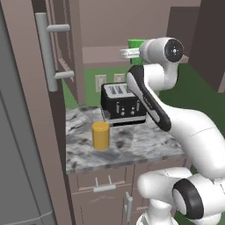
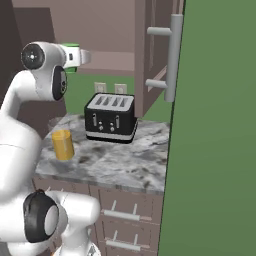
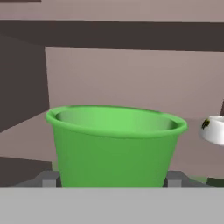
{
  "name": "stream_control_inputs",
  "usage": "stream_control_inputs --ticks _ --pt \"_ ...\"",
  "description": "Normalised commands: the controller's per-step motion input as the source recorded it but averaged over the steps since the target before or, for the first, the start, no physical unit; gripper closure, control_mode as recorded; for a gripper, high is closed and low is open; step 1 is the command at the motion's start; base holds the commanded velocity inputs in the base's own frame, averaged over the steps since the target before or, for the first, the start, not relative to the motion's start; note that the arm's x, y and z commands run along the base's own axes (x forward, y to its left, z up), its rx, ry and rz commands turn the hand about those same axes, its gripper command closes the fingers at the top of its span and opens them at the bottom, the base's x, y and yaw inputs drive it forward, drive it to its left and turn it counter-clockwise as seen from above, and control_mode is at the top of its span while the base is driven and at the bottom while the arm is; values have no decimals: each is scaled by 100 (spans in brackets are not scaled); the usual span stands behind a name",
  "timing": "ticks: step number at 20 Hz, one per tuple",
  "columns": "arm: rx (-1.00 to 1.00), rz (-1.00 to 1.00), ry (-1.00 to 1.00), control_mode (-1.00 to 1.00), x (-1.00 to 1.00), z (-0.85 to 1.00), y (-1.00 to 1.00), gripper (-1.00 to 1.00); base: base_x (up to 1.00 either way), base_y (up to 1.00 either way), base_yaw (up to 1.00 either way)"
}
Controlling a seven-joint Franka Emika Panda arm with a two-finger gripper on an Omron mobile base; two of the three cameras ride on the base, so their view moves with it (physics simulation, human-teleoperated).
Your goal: There is a tray on the dining counter. Grab the cup, mug, and pitcher and place them on the tray. The pitcher may be placed next to the tray if it cannot fit the tray.
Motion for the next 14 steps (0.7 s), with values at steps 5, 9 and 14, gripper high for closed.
stream_control_inputs --ticks 5,9,14 --pt "0 0 -4 -100 -97 0 -2 100 0 0 0" --pt "0 -1 0 -100 -90 1 0 100 0 0 0" --pt "0 0 0 -100 -83 0 0 100 0 0 0"
